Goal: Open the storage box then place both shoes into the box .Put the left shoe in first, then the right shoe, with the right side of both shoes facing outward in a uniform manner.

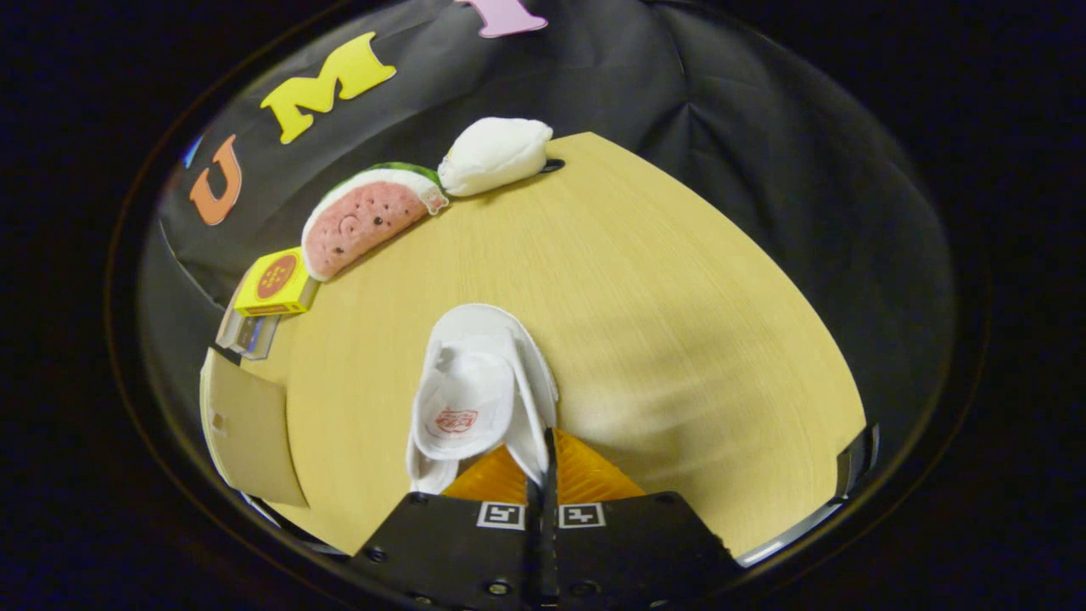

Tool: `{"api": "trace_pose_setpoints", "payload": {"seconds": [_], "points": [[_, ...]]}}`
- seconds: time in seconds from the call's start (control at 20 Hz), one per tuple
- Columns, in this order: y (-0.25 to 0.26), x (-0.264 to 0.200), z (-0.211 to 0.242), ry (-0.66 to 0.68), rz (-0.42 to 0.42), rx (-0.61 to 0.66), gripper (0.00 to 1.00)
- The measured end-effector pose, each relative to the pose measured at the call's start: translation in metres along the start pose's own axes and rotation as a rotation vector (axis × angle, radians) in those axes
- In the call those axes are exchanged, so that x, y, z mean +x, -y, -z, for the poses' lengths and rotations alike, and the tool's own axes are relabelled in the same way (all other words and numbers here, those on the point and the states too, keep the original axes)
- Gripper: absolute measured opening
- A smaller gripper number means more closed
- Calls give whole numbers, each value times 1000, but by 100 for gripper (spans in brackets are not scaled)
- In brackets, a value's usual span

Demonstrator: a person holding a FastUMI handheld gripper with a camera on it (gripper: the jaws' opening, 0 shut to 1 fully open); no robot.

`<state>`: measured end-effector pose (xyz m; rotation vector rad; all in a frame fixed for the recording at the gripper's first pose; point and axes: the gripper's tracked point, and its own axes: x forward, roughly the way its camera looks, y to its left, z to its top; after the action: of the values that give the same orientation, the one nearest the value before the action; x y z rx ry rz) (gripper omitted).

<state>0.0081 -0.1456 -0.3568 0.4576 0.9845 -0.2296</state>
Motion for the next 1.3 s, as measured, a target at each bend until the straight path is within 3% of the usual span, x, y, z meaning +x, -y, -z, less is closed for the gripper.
{"api": "trace_pose_setpoints", "payload": {"seconds": [0.3, 0.65, 1.0, 1.3], "points": [[-108, -75, 11, 69, -36, 79, 0], [-281, -129, 31, 142, -118, 41, 0], [-423, -118, 76, 108, -182, 15, 0], [-452, -80, 107, 112, -99, -24, 0]]}}
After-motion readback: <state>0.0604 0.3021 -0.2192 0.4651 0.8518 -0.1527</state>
